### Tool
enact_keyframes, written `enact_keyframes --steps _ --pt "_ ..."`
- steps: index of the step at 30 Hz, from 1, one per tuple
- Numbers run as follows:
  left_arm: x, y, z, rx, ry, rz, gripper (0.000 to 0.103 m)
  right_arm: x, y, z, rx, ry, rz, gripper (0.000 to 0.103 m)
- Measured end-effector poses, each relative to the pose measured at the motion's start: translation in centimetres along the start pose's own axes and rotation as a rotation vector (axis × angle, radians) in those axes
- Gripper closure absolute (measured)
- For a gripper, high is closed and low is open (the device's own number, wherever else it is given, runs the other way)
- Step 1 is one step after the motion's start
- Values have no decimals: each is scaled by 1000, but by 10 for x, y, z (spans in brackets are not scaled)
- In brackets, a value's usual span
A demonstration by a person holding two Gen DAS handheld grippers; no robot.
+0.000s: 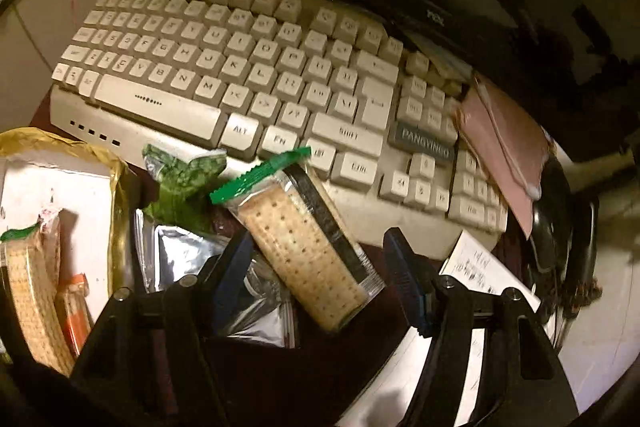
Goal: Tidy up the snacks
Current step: 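Grasp the green-edged saltine cracker pack with the left gripper, then carry the red candy pack and saltine pack over the tray with both grippers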
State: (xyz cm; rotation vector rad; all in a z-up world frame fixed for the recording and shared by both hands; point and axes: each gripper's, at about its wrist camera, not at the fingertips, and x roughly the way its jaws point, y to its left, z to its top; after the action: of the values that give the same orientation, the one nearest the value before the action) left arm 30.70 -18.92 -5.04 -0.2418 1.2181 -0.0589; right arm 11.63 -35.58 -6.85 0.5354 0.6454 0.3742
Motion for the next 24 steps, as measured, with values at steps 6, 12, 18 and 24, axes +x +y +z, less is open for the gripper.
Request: enact_keyframes --steps 6,12,18,24 --pt "-4 -8 -1 5 28 -10 32 -5 -3 0 11 -14 -2 86" --pt "1 -4 0 3 58 -67 32 -8 -3 -2 19 -28 2 86" --pt "5 -2 7 -10 56 21 32 -15 -5 -4 27 -47 3 86" --pt "8 -7 5 -30 50 60 36 -23 -8 -5 49 -73 -4 86"
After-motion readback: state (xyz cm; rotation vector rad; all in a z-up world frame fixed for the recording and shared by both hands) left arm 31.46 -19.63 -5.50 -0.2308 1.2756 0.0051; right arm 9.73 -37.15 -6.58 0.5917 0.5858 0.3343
